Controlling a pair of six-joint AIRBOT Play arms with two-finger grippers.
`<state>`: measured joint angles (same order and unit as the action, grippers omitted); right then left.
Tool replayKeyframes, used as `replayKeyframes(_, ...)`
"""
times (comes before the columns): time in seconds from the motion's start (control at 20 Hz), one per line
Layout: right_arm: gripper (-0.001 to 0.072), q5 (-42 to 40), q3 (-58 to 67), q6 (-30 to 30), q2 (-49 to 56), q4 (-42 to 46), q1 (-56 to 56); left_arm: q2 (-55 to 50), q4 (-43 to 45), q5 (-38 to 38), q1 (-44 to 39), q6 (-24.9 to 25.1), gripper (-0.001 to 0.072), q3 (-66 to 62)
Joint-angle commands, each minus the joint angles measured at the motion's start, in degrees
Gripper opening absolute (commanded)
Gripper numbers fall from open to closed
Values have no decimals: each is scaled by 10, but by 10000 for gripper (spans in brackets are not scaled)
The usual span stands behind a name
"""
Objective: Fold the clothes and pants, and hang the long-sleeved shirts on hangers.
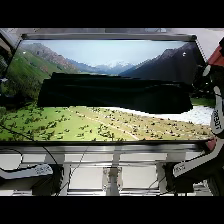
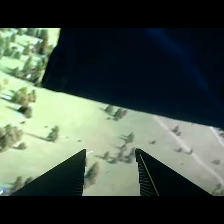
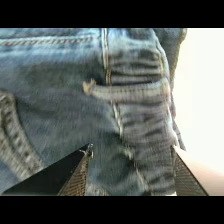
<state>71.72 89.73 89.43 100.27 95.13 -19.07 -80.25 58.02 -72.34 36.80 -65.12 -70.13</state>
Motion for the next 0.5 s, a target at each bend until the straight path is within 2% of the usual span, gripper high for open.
replayKeyframes(0.0, 542, -20, 0, -3, 37, 1, -5, 14, -63, 1, 0, 0, 384, 0)
replayKeyframes(0.1, 527, -10, 0, -4, 54, 0, -5, 24, -67, 0, 0, 0, 384, 0)
replayKeyframes(0.15, 476, -2, 0, -10, 58, 2, -5, 31, -67, 0, 0, 0, 383, 0)
replayKeyframes(0.2, 340, 8, 0, -24, 58, 2, -5, 36, -67, 0, 0, 0, 383, 0)
replayKeyframes(0.25, 260, 20, 0, -37, 58, 5, -6, 43, -67, 1, 0, 0, 384, 0)
replayKeyframes(0.3, 211, 36, 0, -46, 58, 10, -6, 49, -67, 1, 0, 0, 384, 0)
replayKeyframes(0.4, 26, 71, -1, -65, 58, 12, -6, 59, -67, 1, 0, 0, 384, 0)
replayKeyframes(0.45, 28, 86, -1, -66, 58, 14, -6, 64, -67, 1, 0, 0, 384, 0)
